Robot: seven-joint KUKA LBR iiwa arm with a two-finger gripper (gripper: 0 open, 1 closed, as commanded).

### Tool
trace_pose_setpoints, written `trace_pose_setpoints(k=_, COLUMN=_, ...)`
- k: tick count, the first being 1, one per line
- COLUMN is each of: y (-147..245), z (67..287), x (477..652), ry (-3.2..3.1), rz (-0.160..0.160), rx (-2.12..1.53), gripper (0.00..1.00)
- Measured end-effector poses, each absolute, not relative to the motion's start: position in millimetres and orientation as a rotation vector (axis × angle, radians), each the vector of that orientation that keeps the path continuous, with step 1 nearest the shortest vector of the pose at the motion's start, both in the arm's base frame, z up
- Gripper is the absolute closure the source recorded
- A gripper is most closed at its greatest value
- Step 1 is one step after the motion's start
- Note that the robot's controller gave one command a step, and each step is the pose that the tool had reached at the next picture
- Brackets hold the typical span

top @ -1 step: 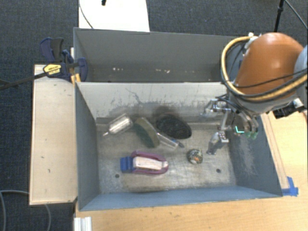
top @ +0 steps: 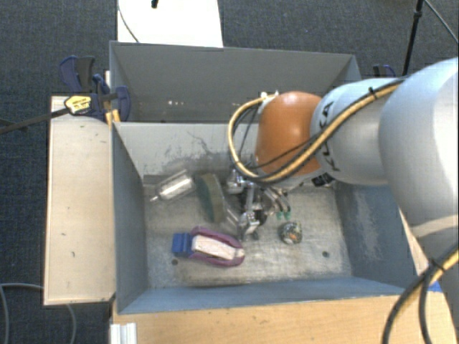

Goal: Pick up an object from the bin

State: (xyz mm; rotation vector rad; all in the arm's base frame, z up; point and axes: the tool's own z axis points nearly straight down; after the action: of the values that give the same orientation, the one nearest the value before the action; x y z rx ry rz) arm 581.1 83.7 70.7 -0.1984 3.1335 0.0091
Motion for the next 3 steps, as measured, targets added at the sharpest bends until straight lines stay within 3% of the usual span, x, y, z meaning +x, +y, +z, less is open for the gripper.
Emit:
trace_pose_setpoints(k=1, y=134.2, z=102.1, x=580.3, ry=3.135, rz=0.006, rx=-0.023, gripper=0.00)
trace_pose_setpoints(k=2, y=176.0, z=115.6, x=569.2, ry=3.108, rz=0.007, rx=0.412, gripper=0.00)
trace_pose_setpoints(k=3, y=151.6, z=71.9, x=584.0, ry=3.025, rz=0.005, rx=0.838, gripper=0.00)
